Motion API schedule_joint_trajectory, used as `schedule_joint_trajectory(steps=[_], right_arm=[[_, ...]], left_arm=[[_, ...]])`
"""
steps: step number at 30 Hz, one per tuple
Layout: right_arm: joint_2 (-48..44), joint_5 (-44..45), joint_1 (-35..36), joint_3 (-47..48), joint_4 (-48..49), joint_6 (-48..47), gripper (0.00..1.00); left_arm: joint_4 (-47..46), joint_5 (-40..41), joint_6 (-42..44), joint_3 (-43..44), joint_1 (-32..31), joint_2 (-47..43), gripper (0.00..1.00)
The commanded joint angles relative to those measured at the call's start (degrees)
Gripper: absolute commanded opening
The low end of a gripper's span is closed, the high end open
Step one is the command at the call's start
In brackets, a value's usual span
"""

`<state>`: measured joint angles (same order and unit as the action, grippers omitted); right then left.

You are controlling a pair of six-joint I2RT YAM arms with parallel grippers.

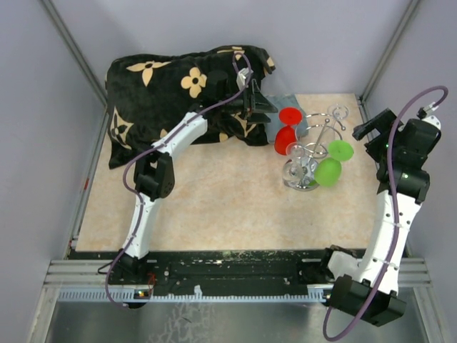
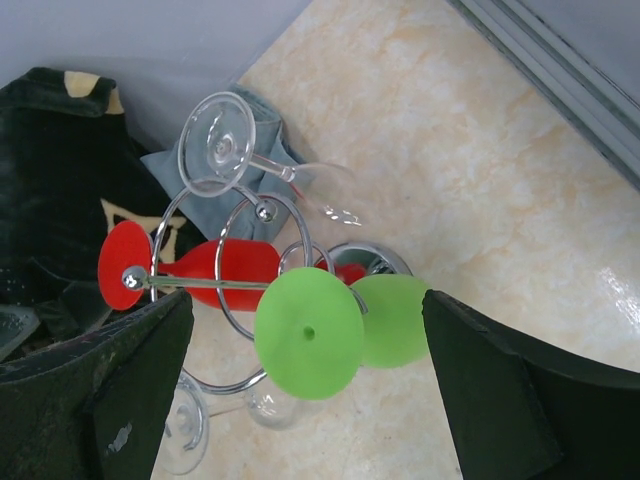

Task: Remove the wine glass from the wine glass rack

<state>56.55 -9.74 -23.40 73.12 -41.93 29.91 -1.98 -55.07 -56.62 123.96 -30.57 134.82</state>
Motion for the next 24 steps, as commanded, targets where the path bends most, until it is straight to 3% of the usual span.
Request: schedule_joint_trajectory(steps=[1, 19, 24], right_arm=[[-2.8, -0.7, -0.1, -0.9, 2.7, 1.0, 0.96], [-5.7, -1.0, -0.1, -3.0, 2.1, 1.7, 0.96], [-5.7, -0.9, -0.1, -2.8, 1.9, 1.5, 0.96]], left_arm=[[-1.6, 1.3, 1.0, 4.1, -0.2, 2.4, 0.97], [-2.8, 3.0, -0.7, 6.0, -2.6, 4.4, 0.85], [-2.5, 3.7, -0.8, 6.7, -2.7, 5.0, 0.75]])
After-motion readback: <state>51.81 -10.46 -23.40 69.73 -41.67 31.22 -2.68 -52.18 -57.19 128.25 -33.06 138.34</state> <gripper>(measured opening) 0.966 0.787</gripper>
